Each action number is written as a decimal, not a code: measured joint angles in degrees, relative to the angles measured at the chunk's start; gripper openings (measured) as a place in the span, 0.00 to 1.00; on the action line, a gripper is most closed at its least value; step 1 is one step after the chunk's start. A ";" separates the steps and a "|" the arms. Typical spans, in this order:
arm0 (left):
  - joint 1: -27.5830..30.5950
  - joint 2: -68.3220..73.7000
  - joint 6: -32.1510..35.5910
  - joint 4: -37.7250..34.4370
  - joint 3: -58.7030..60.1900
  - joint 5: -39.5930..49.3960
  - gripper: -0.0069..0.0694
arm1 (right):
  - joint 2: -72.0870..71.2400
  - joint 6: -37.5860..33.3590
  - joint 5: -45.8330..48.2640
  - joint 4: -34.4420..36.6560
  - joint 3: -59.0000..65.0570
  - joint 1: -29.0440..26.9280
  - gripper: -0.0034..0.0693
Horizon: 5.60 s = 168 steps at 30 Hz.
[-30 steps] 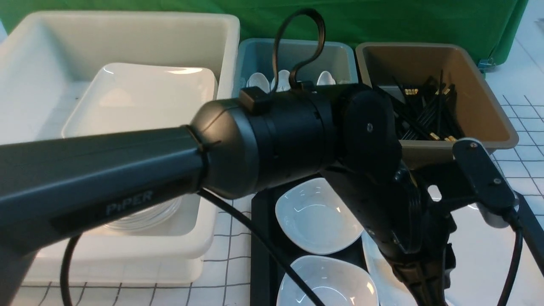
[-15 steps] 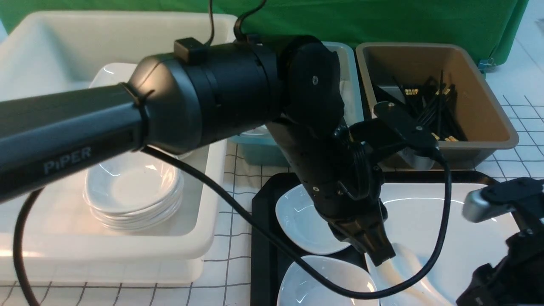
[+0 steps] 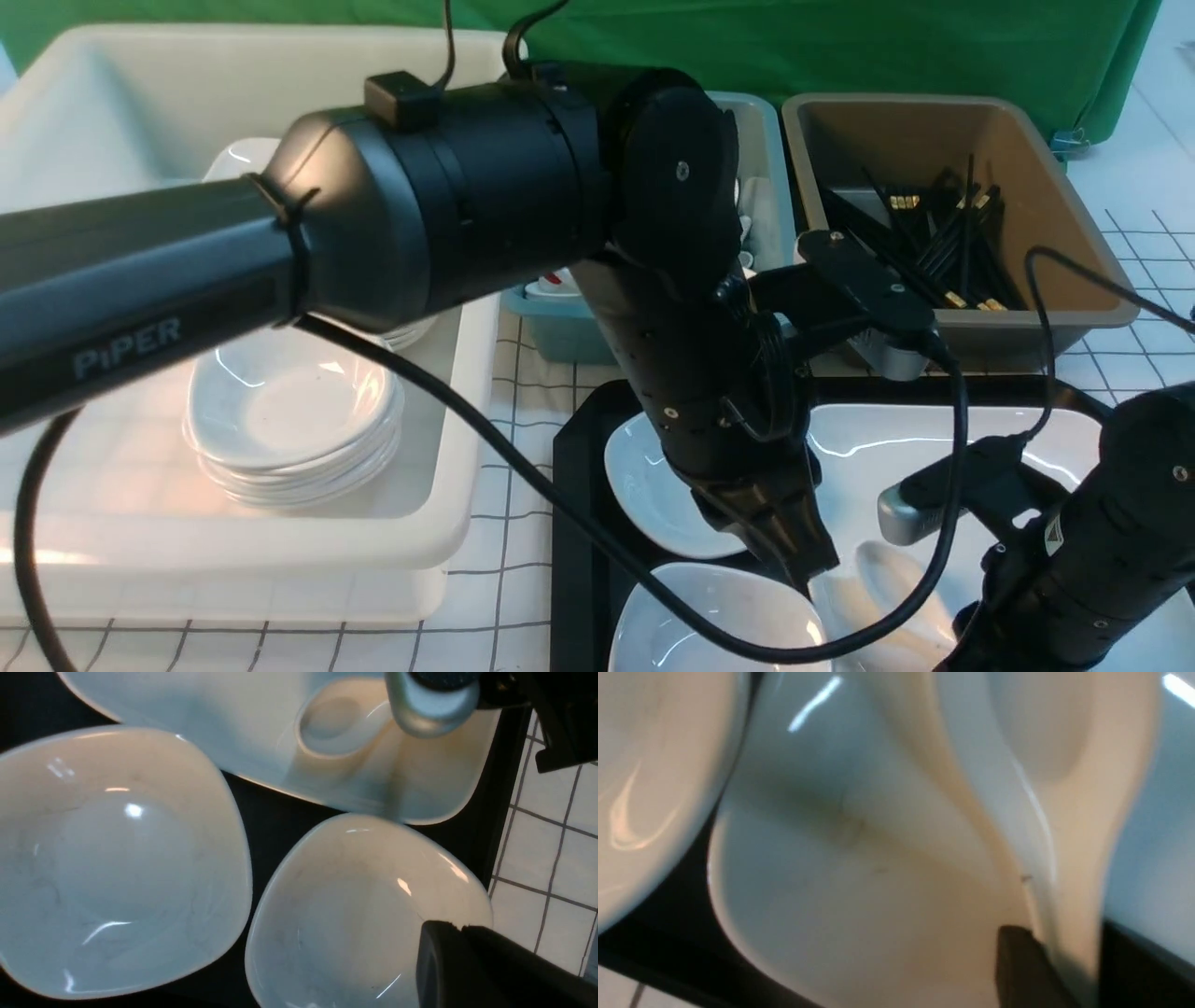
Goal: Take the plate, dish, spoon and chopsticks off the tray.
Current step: Use the right arm to grab a soup spoon from the plate, then use the right arm to put the soup spoon into the small storage box in the middle, then use the left arm to grab a small plate from the dinner plate, then use the left arm to put the small plate into the large storage box on the left, then use the left arm to grab a small plate from the dinner plate
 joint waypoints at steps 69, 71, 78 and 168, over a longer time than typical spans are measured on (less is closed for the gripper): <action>-0.30 11.56 -19.62 13.05 5.10 -3.32 0.79 | -41.62 3.95 17.38 0.01 -9.13 0.11 0.05; -0.30 12.45 -19.64 13.05 5.10 -3.32 0.79 | -42.57 3.96 17.32 0.58 -8.95 0.11 0.05; -0.30 14.32 -19.71 12.04 5.04 -3.68 0.66 | -43.33 3.82 17.13 1.78 -8.95 0.11 0.05; 0.84 4.27 -11.00 11.80 -4.65 0.86 0.37 | -24.34 -5.05 25.95 3.76 -23.32 -18.62 0.05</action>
